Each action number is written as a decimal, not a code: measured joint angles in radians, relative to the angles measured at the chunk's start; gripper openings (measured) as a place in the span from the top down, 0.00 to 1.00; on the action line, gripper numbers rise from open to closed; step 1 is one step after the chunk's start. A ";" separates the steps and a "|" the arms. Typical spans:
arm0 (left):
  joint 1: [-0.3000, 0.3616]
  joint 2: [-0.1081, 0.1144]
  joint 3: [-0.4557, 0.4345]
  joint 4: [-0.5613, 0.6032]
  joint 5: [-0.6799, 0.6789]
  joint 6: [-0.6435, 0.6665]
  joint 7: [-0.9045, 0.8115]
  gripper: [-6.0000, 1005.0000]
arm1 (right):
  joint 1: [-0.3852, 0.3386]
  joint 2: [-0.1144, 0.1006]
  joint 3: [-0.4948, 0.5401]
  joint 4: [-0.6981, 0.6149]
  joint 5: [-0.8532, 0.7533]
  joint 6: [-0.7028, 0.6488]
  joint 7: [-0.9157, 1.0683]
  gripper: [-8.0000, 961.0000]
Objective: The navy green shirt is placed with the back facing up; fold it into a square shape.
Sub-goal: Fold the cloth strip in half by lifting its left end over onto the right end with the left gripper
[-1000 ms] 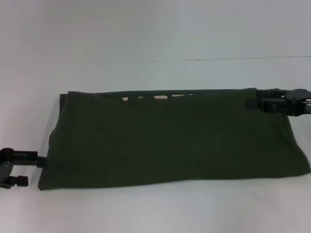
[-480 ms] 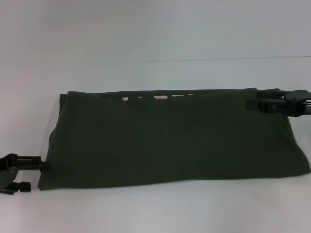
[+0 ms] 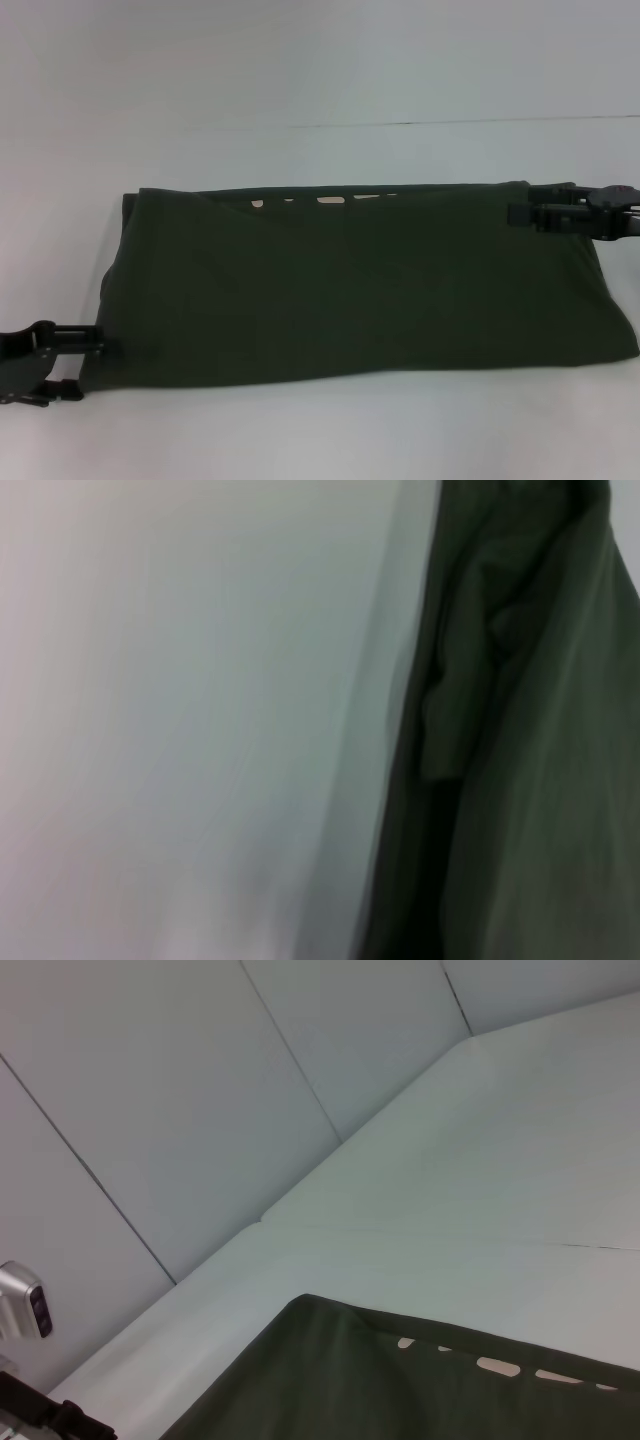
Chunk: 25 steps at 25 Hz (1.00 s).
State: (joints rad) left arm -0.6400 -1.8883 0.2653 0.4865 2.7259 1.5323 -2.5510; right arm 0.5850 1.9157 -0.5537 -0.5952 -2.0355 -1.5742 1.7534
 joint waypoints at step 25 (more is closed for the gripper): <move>-0.025 -0.014 0.000 -0.053 -0.021 -0.088 -0.002 0.11 | -0.015 0.000 0.008 0.000 0.004 -0.008 0.012 0.16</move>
State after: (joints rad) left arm -0.6646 -1.9025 0.2653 0.4340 2.7048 1.4443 -2.5525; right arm 0.5703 1.9156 -0.5460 -0.5952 -2.0319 -1.5826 1.7652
